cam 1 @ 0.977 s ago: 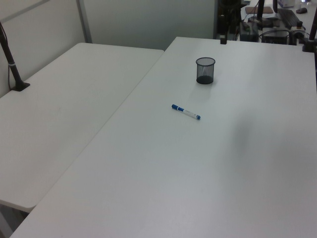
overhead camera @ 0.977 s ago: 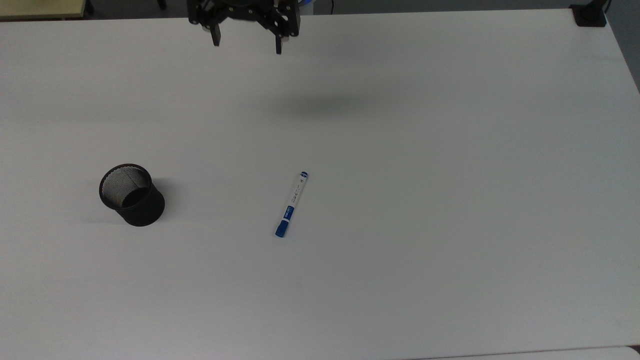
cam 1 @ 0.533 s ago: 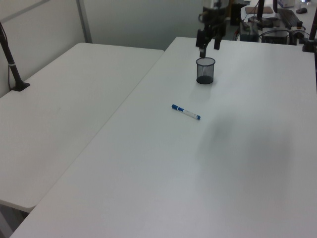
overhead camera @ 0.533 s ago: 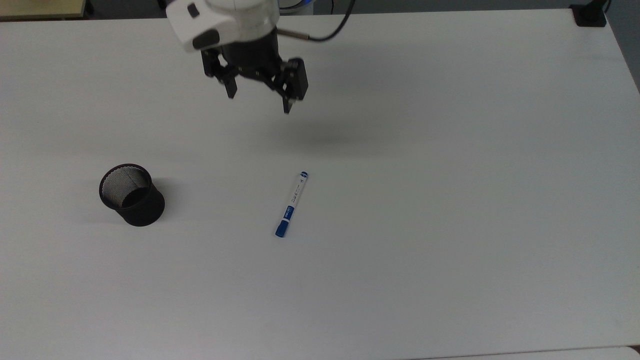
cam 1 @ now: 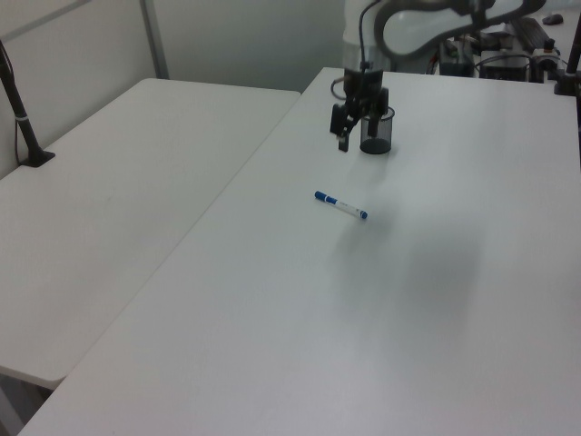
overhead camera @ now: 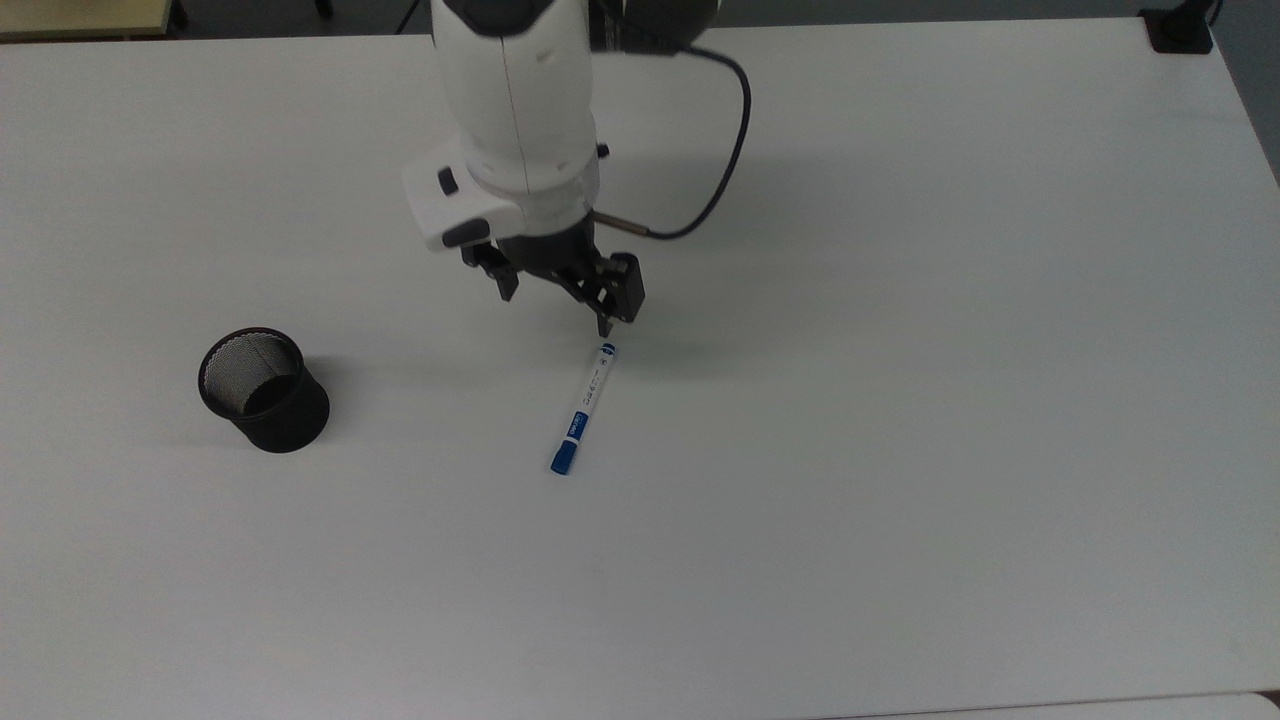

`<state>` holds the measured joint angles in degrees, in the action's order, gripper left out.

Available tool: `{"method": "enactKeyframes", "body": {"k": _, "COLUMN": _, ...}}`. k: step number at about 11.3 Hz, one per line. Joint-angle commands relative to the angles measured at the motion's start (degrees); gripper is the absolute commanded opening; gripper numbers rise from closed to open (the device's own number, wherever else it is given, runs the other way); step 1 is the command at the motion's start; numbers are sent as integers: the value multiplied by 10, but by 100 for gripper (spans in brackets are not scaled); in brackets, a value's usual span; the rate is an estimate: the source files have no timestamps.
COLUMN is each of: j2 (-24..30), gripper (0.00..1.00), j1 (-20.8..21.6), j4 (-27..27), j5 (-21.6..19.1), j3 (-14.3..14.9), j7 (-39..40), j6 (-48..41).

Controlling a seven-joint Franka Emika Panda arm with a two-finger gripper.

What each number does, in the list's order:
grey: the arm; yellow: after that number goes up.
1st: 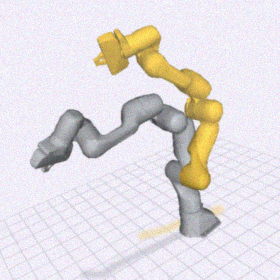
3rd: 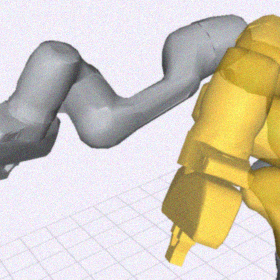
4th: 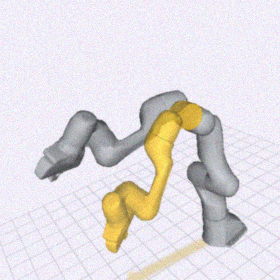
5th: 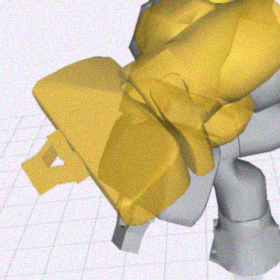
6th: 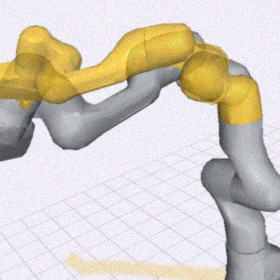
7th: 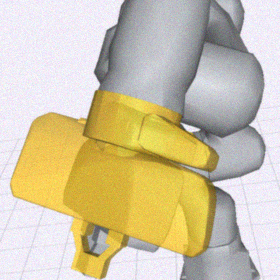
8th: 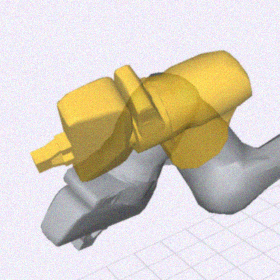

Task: Insert the marker
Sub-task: 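Lower the open gripper around the marker's blue-capped end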

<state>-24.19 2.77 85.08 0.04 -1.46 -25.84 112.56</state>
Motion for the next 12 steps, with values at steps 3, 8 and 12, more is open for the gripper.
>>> {"method": "enactKeyframes", "body": {"k": 3, "j2": -58, "gripper": 77, "j1": 14, "j4": 3, "j5": 11, "j3": 4, "j7": -31, "j6": 103}}
{"method": "enactKeyframes", "body": {"k": 8, "j2": -106, "gripper": 64, "j1": 25, "j4": 1, "j5": 54, "j3": 4, "j7": -46, "j6": 138}}
{"method": "enactKeyframes", "body": {"k": 12, "j2": -119, "gripper": 48, "j1": 26, "j4": 1, "j5": 55, "j3": 4, "j7": -48, "j6": 155}}
